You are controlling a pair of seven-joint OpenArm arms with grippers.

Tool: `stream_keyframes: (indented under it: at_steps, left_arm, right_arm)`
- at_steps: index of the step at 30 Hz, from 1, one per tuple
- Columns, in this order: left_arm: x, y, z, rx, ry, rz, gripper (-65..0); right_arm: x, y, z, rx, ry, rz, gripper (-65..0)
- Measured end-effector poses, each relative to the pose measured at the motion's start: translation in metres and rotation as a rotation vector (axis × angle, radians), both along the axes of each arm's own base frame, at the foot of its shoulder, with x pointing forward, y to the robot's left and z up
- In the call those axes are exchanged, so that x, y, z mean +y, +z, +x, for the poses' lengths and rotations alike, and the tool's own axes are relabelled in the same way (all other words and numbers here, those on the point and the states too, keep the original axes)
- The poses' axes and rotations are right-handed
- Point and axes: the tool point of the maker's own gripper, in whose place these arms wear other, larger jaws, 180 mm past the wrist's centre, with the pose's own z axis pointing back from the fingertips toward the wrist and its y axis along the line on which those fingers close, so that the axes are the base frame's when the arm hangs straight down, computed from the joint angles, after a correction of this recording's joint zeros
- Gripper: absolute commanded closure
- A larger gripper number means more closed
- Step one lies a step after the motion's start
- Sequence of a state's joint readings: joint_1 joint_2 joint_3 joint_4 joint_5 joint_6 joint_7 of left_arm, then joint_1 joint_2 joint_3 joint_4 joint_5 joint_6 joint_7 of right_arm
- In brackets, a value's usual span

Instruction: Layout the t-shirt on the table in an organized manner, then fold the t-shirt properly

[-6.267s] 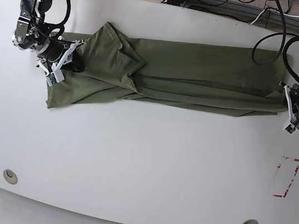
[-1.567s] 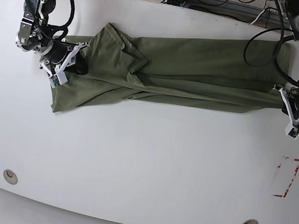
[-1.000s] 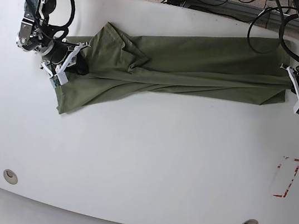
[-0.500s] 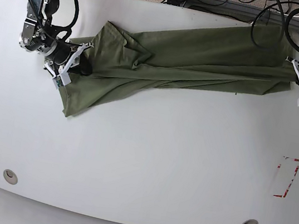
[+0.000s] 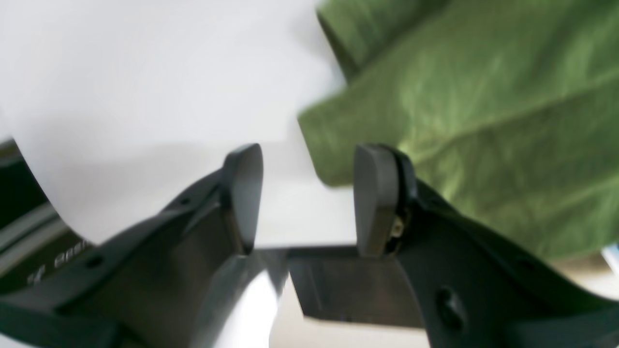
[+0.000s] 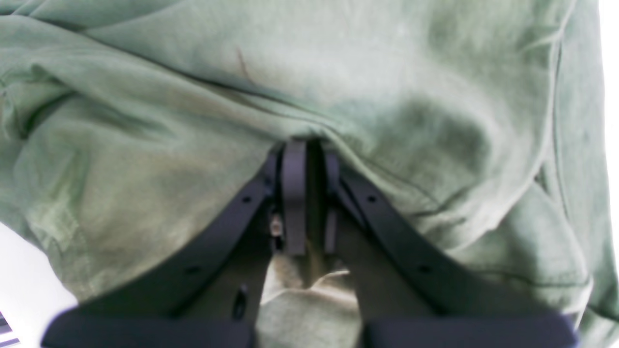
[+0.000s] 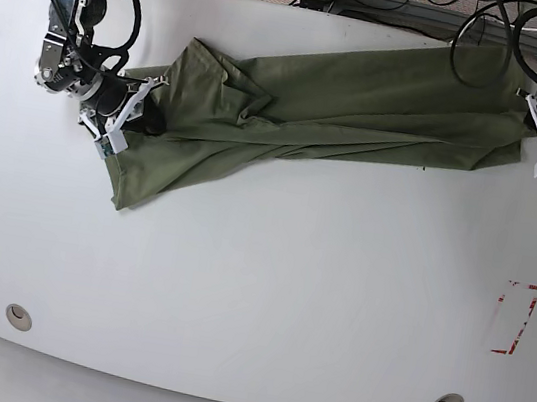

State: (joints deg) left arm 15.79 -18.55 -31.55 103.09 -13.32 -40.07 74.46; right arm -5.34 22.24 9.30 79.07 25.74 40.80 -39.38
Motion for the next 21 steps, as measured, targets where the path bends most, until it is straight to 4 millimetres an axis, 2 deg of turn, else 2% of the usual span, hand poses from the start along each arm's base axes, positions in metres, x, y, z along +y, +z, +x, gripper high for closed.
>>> stream_keyframes:
  at_steps: [4, 10, 15, 17, 21]
  left_arm:
    - [0.002, 0.006, -0.006, 0.019, -0.003, 0.035, -28.7]
    - [-0.006, 0.024, -0.002, -0.031, -0.046, 0.065, -28.7]
    - [-0.014, 0.023, 0.002, -0.067, -0.036, 0.037, -28.6]
    - [-0.027, 0.019, 0.005, -0.099, -0.042, -0.011, -28.6]
    - [-0.05, 0.013, 0.013, -0.154, -0.068, -0.087, -27.2]
  right_arm:
    - [0.0, 0.0, 0.0, 0.001, 0.0, -0.001, -5.1]
    - [0.0, 0.0, 0.0, -0.001, -0.001, 0.003, -5.2]
    - [0.004, 0.005, -0.001, -0.007, 0.023, -0.026, -5.9]
    - [0.005, 0.009, -0.003, -0.006, 0.052, -0.07, -8.2]
    - [0.008, 0.016, -0.01, -0.004, 0.093, -0.125, -19.7]
